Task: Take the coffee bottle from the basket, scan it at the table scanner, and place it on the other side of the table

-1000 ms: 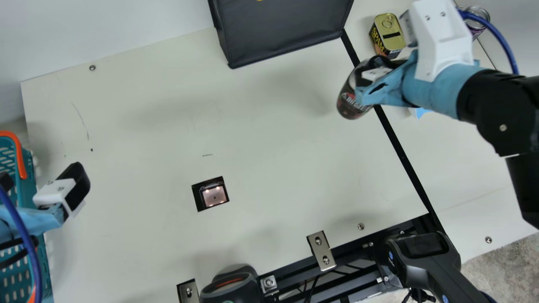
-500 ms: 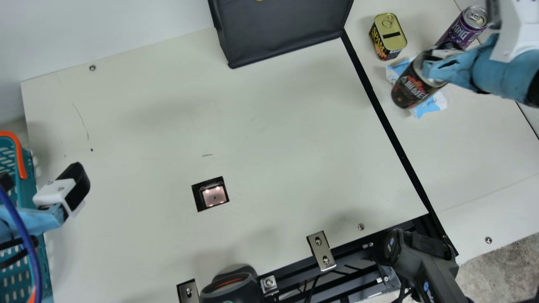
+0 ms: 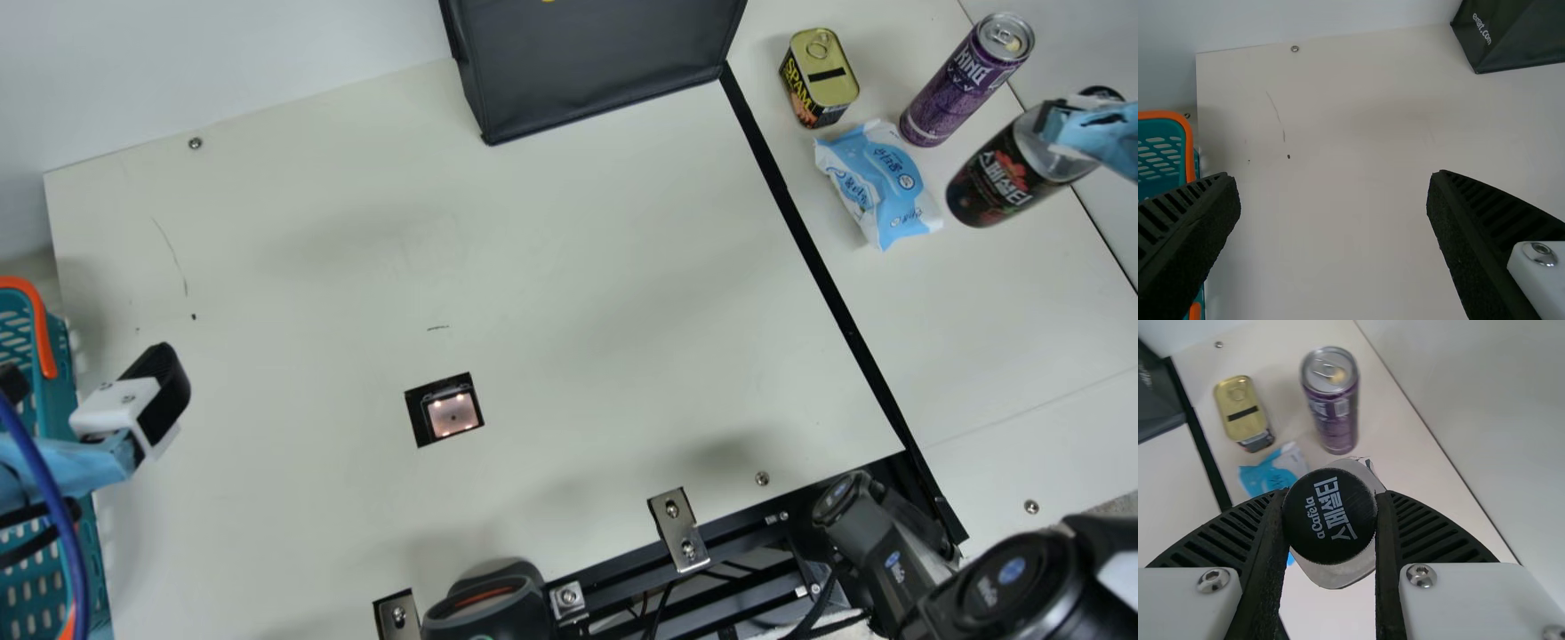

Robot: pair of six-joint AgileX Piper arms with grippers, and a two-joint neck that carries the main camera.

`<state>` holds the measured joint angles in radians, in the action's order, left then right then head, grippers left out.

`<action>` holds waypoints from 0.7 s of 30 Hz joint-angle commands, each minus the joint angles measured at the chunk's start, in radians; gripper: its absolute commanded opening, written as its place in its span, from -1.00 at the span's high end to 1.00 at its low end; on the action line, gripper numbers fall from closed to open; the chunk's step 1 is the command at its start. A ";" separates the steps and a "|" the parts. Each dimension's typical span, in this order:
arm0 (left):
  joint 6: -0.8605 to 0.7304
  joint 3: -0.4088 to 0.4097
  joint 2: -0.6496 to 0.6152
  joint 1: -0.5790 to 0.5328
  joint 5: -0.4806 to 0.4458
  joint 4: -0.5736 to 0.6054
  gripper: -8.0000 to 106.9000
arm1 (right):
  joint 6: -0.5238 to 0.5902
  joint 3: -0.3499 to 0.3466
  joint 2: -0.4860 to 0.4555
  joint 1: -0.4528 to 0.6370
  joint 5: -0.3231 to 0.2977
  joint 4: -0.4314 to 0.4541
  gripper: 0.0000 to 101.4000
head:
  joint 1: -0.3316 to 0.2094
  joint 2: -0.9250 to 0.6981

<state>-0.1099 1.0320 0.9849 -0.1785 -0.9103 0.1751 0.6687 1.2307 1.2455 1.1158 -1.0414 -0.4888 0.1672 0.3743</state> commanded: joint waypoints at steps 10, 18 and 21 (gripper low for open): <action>0.000 0.000 0.000 0.000 0.000 0.000 -0.71 | 0.014 -0.004 0.095 0.017 0.098 -0.010 1.00 | -0.029 0.002; 0.000 0.000 0.000 0.000 0.000 0.000 -0.71 | -0.007 -0.025 0.153 -0.010 0.185 0.001 1.00 | -0.029 0.002; 0.000 0.000 0.000 0.000 0.000 0.000 -0.71 | -0.013 -0.034 0.170 -0.019 0.212 0.000 1.00 | -0.029 0.002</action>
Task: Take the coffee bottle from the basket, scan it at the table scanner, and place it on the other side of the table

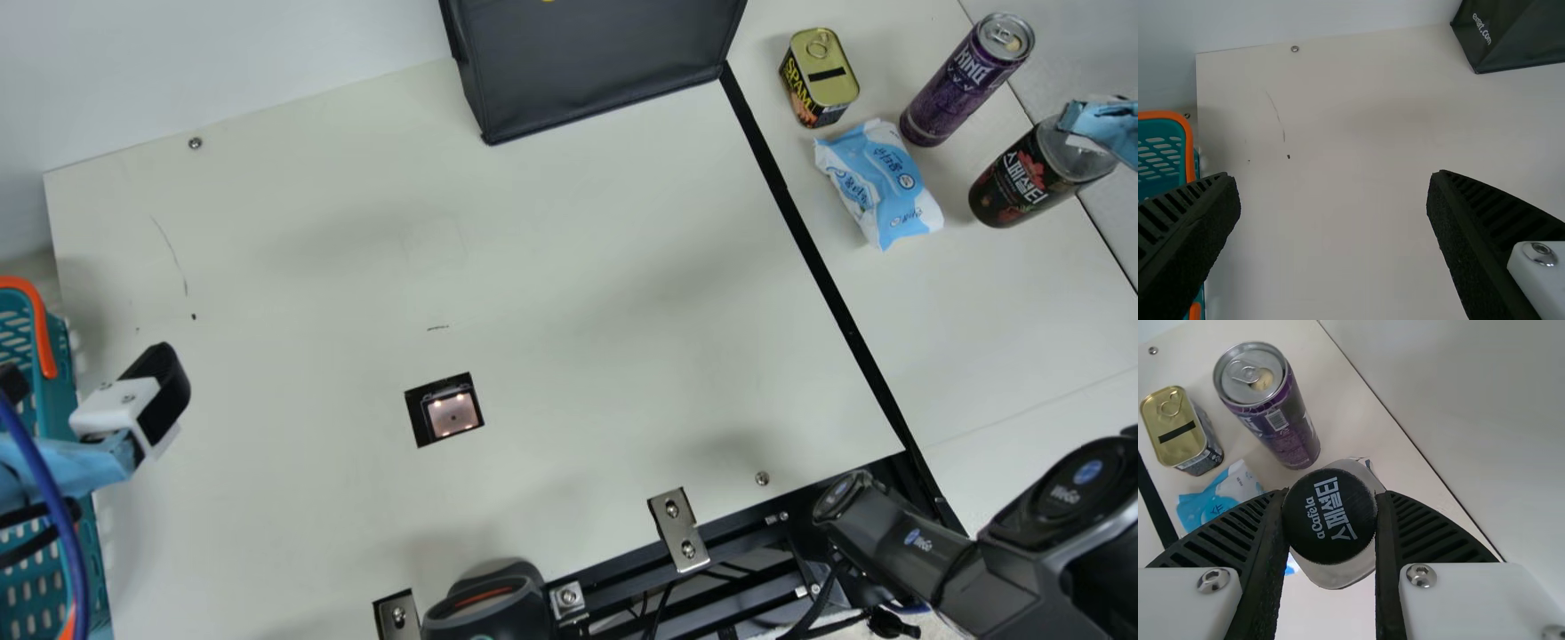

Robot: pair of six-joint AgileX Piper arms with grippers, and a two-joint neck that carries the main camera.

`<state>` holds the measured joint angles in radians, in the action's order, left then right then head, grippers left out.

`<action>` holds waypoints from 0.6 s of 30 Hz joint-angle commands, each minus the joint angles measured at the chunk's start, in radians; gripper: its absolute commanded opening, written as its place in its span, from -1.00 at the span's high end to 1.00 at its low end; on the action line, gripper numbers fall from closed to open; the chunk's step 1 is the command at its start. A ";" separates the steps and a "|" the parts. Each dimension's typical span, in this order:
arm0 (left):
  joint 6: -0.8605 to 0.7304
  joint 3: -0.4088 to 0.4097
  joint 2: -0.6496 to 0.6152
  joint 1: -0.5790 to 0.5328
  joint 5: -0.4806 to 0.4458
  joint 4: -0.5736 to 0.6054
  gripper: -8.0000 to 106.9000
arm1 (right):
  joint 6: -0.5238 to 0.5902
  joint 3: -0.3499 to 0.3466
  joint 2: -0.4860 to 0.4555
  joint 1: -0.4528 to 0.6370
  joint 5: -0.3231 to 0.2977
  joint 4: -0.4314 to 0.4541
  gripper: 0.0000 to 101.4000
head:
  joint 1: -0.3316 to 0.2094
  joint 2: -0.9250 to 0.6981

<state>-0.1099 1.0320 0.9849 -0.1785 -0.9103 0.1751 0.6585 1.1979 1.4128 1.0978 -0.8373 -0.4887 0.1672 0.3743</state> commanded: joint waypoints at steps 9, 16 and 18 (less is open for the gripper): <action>0.000 0.000 0.000 0.000 0.000 0.000 -0.71 | 0.001 -0.021 0.042 -0.014 0.072 -0.020 1.00 | -0.029 0.002; 0.000 0.000 0.000 0.000 0.000 0.000 -0.71 | 0.011 -0.032 0.065 -0.014 0.105 -0.033 1.00 | -0.029 0.002; 0.000 0.000 0.000 0.000 0.000 0.000 -0.71 | 0.012 -0.035 0.069 -0.014 0.112 -0.034 1.00 | -0.029 0.002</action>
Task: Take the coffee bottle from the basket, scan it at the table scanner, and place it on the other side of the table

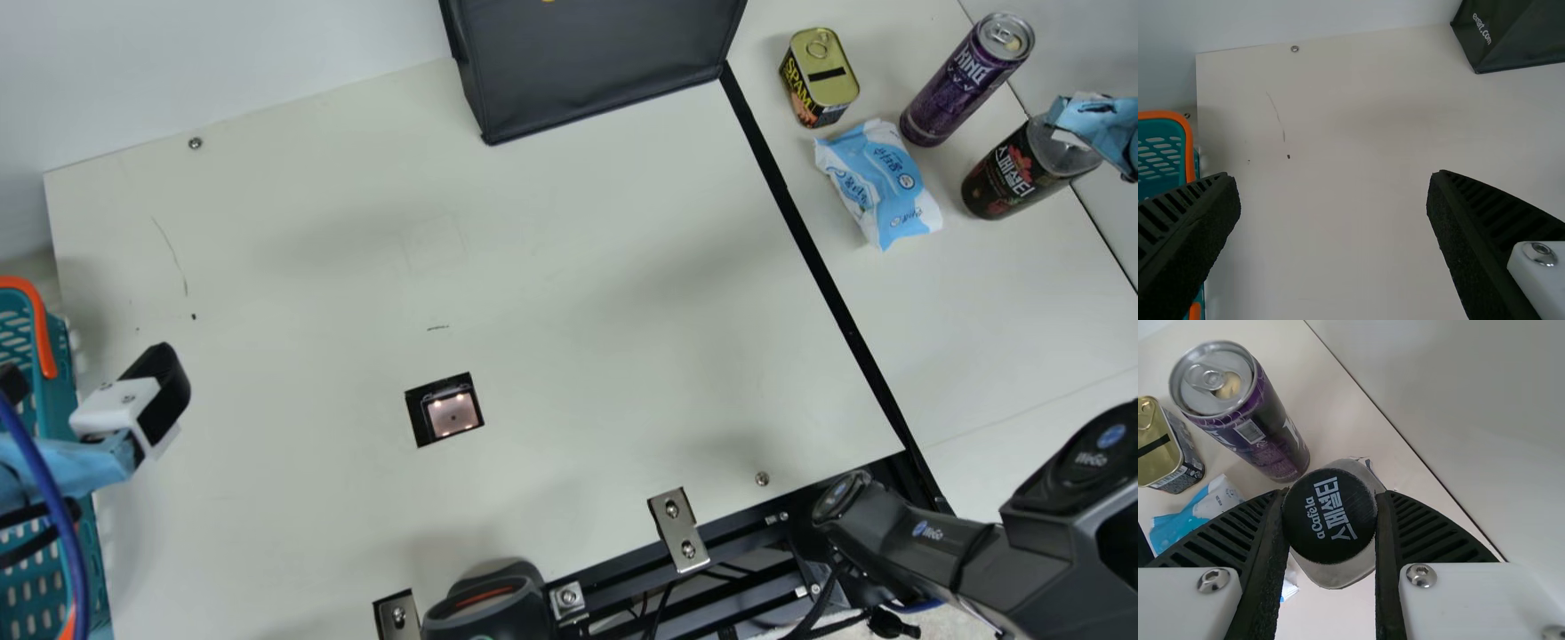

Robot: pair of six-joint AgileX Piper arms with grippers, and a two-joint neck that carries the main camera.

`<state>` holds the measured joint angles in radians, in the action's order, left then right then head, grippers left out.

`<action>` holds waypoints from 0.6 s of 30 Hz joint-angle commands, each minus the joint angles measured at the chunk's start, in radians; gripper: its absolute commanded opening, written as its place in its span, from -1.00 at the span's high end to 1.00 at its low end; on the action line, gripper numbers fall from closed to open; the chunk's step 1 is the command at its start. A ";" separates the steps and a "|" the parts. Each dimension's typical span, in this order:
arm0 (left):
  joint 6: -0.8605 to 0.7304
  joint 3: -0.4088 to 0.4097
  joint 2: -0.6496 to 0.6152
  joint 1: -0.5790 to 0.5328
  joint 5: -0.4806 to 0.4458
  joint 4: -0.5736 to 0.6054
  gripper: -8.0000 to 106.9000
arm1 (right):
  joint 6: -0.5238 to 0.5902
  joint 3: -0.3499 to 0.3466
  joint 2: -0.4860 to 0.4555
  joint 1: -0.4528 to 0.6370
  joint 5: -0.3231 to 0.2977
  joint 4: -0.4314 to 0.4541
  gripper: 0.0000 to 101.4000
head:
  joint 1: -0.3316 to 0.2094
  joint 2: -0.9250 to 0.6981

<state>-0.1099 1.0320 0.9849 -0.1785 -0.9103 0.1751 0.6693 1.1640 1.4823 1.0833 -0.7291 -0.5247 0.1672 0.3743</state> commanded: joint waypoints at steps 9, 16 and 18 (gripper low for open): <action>0.000 0.000 0.000 0.000 0.000 0.000 -0.71 | 0.006 -0.017 0.012 0.006 0.022 0.000 0.44 | -0.029 0.002; 0.000 0.000 0.000 0.000 0.000 0.000 -0.71 | 0.011 -0.028 0.012 0.011 0.025 -0.003 -0.02 | -0.029 0.002; 0.000 0.000 0.000 0.000 0.000 0.000 -0.71 | 0.013 -0.030 0.012 0.013 0.024 -0.005 -0.15 | -0.029 0.002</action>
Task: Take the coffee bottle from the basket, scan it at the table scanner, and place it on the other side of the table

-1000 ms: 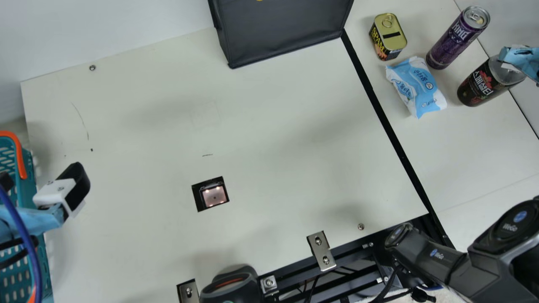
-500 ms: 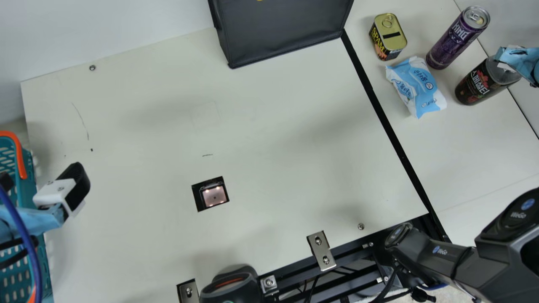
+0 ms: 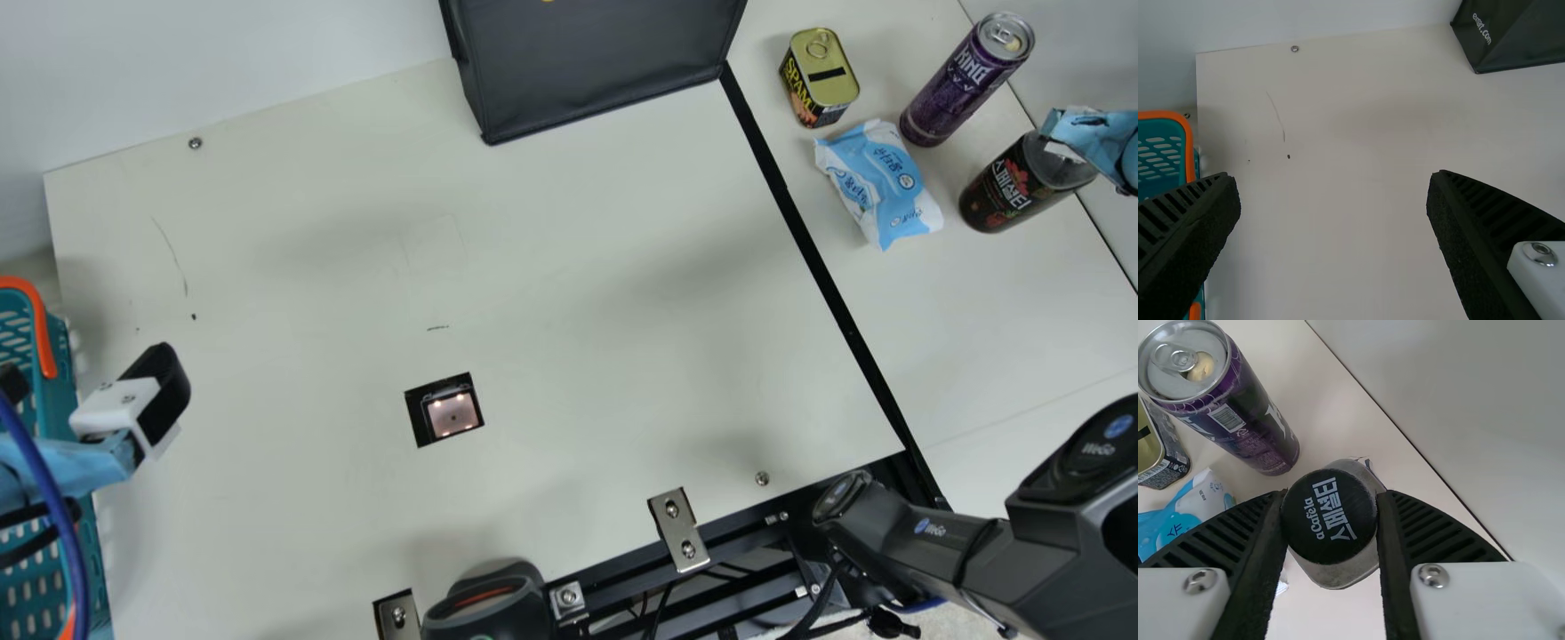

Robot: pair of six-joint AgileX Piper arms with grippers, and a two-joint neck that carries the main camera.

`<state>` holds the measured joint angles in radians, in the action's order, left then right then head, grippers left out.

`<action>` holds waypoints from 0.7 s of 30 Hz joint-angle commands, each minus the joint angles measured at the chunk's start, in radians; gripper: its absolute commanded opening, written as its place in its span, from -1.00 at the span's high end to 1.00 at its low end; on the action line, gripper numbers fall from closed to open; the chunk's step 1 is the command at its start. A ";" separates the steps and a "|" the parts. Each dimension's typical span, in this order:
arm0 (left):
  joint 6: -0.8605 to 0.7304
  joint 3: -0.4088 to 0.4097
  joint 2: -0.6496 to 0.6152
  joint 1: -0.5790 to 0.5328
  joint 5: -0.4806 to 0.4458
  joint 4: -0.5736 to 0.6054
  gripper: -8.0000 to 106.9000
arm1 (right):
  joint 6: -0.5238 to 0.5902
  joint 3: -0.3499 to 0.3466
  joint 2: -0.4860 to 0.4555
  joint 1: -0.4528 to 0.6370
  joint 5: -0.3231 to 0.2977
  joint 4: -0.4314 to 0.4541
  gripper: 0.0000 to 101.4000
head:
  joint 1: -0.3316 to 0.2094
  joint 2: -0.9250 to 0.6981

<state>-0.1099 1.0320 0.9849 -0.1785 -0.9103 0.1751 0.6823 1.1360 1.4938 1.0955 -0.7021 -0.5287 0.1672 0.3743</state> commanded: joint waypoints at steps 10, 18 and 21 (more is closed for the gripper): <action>0.000 0.000 0.000 0.000 0.000 0.000 -0.71 | 0.011 -0.011 -0.018 0.008 -0.006 -0.014 -0.81 | -0.029 0.002; 0.000 0.000 0.000 0.000 0.000 0.000 -0.71 | 0.002 -0.002 -0.086 0.002 -0.025 -0.005 -0.87 | -0.029 0.002; 0.000 0.000 0.000 0.000 0.000 0.000 -0.71 | -0.010 0.000 -0.122 -0.007 -0.036 0.012 -0.87 | -0.029 0.002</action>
<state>-0.1099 1.0320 0.9849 -0.1785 -0.9103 0.1751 0.6777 1.1363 1.3857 1.0901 -0.7346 -0.5257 0.1672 0.3743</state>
